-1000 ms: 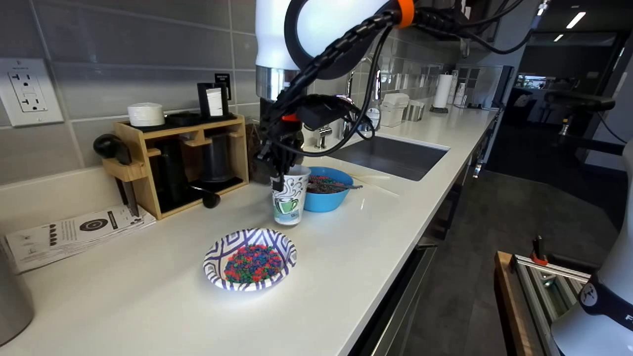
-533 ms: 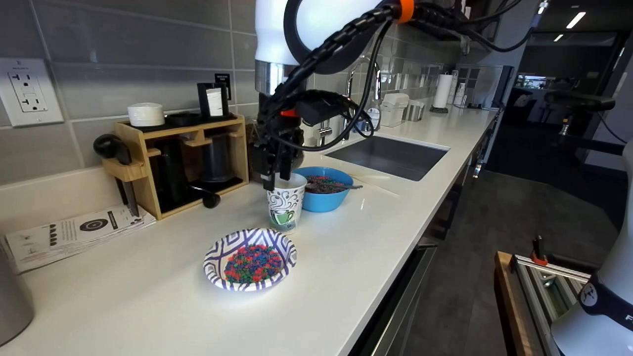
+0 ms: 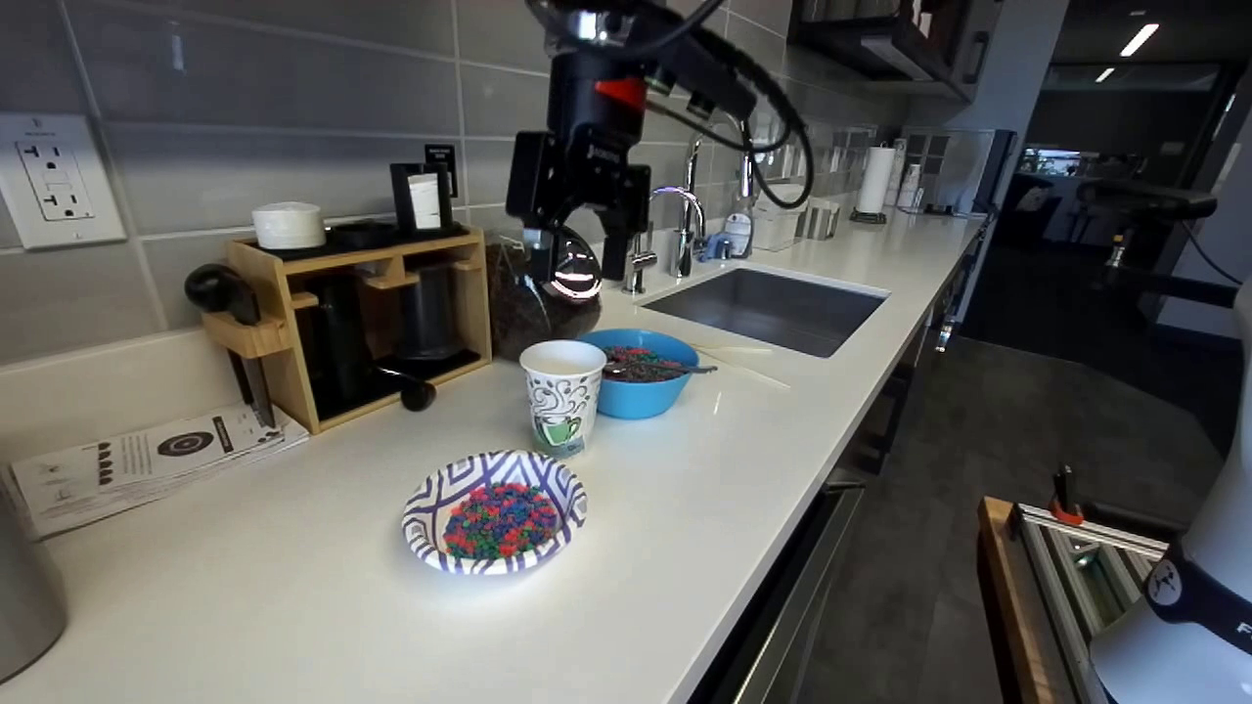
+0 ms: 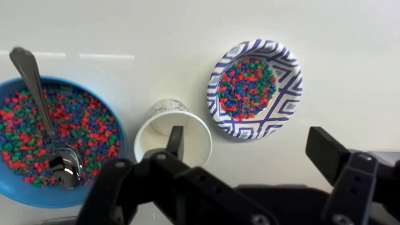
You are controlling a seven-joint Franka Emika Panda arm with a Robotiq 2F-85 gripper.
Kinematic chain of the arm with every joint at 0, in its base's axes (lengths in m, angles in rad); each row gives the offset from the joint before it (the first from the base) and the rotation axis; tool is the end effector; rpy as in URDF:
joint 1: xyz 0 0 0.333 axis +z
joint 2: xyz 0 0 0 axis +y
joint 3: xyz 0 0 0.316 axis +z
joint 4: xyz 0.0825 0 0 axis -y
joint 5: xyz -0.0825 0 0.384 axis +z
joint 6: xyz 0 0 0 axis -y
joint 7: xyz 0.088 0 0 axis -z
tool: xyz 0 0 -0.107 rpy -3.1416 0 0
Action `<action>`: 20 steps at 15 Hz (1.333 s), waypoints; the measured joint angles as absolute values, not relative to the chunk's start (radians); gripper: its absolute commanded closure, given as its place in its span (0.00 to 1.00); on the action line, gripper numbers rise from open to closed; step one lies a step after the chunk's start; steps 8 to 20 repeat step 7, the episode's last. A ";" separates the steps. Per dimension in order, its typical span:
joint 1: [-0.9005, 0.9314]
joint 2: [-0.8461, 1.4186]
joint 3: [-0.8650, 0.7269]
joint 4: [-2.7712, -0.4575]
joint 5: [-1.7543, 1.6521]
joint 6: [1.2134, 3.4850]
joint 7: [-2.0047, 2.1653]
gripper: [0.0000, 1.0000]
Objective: Pour the contents in the cup into the bowl
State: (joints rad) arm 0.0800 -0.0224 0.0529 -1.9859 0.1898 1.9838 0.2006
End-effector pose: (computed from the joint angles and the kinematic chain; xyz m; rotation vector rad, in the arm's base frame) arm 0.5459 0.0851 0.4759 -2.9597 0.2109 0.0131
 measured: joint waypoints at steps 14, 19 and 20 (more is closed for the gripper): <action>0.056 -0.122 0.039 -2.027 0.261 1.924 0.197 0.00; 0.056 -0.122 0.039 -2.027 0.261 1.924 0.197 0.00; 0.056 -0.122 0.039 -2.027 0.261 1.924 0.197 0.00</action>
